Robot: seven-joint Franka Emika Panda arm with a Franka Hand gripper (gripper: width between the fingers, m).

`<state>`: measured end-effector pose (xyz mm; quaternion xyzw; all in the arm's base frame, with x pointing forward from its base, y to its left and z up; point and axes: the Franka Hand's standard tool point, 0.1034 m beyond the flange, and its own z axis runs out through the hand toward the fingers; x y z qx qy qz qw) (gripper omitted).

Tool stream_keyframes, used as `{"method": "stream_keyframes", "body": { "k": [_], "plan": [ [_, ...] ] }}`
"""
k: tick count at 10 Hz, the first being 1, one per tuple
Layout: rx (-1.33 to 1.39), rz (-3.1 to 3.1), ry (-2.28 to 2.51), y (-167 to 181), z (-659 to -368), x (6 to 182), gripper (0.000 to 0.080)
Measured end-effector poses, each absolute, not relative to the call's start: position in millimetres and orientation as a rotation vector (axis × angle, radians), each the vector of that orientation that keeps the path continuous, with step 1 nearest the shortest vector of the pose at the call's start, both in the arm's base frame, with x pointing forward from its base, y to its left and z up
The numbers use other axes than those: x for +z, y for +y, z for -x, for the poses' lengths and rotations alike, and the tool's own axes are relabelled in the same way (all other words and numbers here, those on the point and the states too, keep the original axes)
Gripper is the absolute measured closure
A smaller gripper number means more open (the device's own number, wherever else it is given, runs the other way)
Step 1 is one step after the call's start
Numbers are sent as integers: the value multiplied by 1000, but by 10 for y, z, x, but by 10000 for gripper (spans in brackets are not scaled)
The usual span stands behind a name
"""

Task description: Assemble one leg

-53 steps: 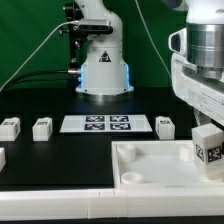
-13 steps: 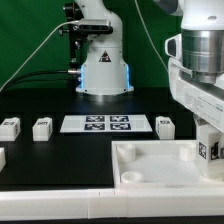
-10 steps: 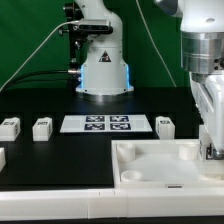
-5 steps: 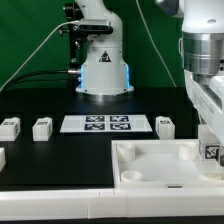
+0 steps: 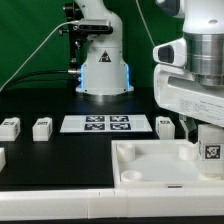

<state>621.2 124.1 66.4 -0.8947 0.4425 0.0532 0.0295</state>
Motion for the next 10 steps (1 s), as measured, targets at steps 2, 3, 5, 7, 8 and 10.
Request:
{"method": "stream_keyframes", "body": {
  "k": [2,3,5,7,8,10],
  "plan": [
    [146,2911,979,1240,-6213,665,150],
    [137,2955,839,1240,-6217,669,150],
    [116,3047,395,1217,-6223,672,150],
    [108,3061,199,1199,-6226,671,150],
    [108,3060,190,1196,-6227,671,150],
    [109,3059,197,1189,-6228,670,243]
  ]
}}
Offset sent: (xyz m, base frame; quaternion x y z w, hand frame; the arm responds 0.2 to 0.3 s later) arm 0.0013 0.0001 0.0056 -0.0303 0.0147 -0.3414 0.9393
